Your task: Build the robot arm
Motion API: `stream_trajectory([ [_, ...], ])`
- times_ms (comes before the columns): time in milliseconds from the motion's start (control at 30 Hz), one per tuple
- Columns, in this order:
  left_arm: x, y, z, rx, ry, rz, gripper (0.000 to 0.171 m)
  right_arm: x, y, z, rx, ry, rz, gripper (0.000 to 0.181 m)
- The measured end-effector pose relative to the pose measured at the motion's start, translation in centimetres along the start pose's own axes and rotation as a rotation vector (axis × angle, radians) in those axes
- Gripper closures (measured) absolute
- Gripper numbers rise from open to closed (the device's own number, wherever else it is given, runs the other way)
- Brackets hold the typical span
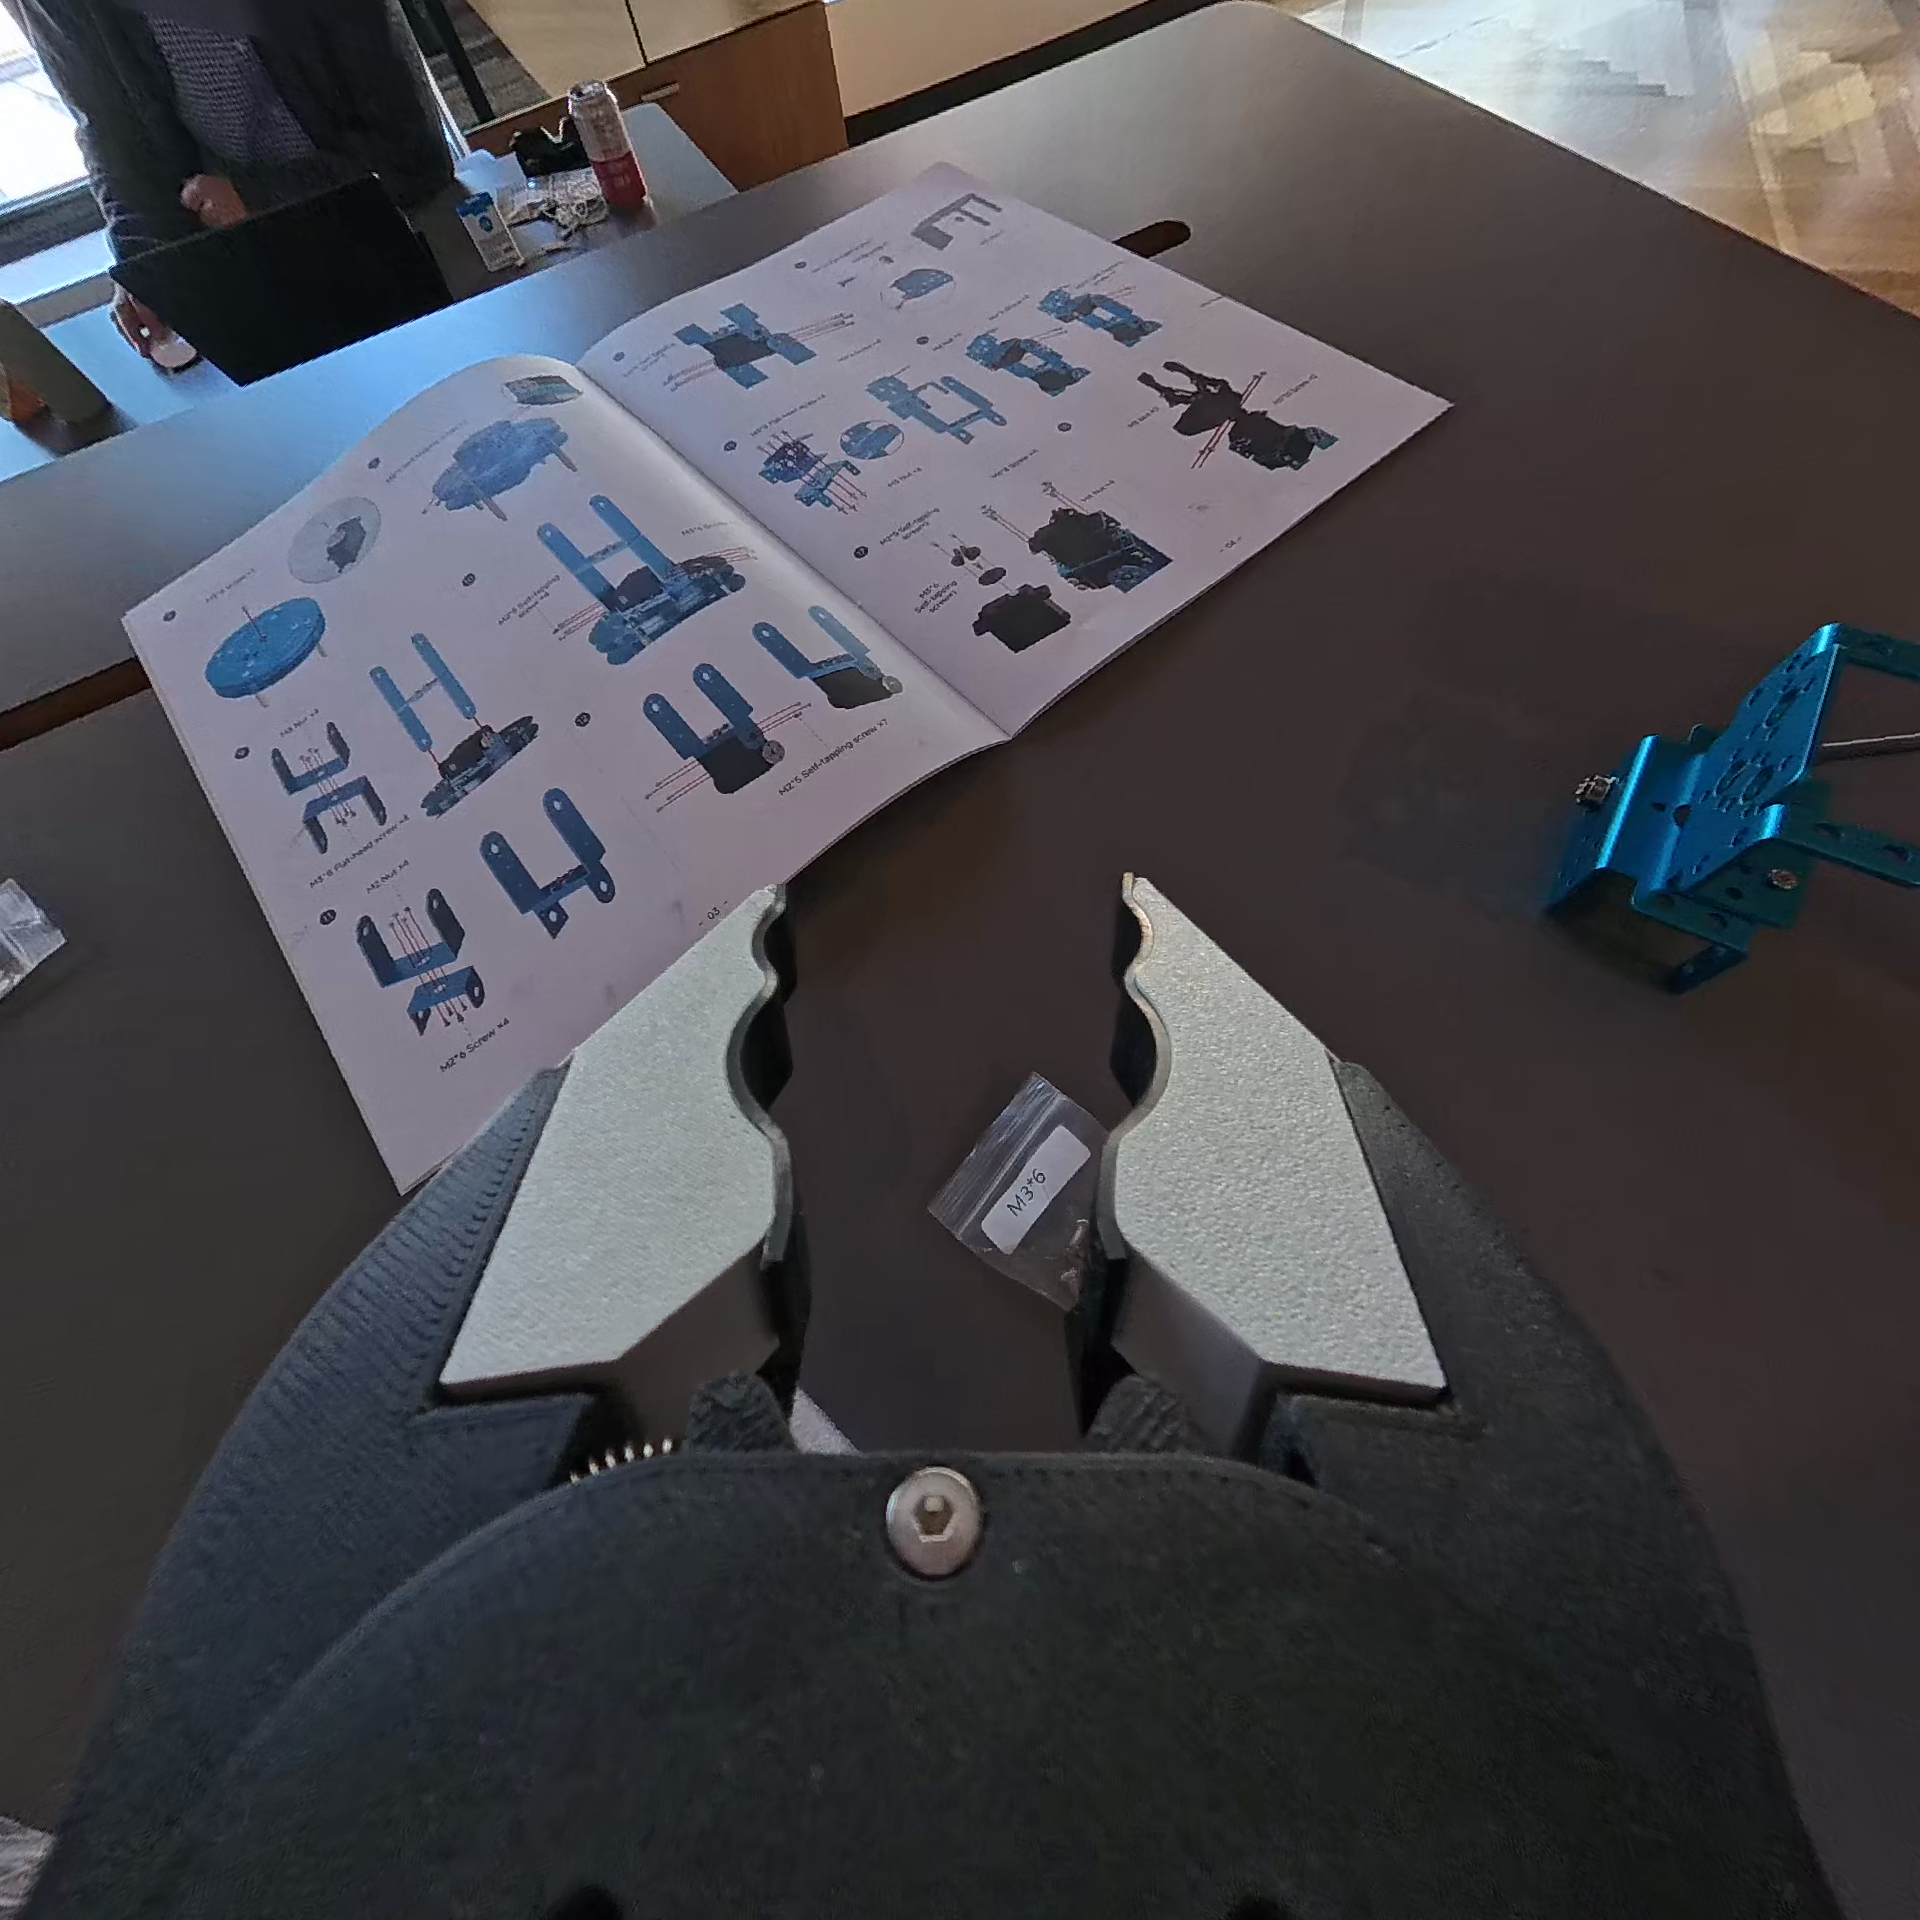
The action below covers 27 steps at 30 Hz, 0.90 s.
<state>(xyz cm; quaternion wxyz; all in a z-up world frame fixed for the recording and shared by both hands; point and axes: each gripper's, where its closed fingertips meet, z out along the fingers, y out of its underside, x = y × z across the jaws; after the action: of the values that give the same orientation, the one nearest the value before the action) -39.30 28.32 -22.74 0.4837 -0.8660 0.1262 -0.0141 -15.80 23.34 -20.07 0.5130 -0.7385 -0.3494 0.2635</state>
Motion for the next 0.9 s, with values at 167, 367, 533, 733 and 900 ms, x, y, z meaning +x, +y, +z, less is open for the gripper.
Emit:
stream_trajectory([
  [167,0.12,0.02,0.05,-0.002,0.004,0.004,0.112,-0.1,0.01,0.0,-0.004,-0.002,-0.015,0.165],
  [367,0.28,0.07,0.08,-0.005,0.01,0.009,0.112,-0.15,0.12,0.0,-0.011,0.005,-0.045,0.165],
  [533,0.29,0.08,0.05,-0.005,0.012,0.006,0.112,-0.13,0.29,0.0,-0.022,0.01,-0.06,0.165],
  [733,0.42,0.11,0.07,-0.007,0.017,0.008,0.112,-0.54,0.15,-0.02,-0.021,0.009,-0.088,0.165],
  [900,0.59,0.14,0.11,-0.009,0.022,0.011,0.112,-0.45,0.21,-0.03,-0.029,0.012,-0.092,0.165],
])
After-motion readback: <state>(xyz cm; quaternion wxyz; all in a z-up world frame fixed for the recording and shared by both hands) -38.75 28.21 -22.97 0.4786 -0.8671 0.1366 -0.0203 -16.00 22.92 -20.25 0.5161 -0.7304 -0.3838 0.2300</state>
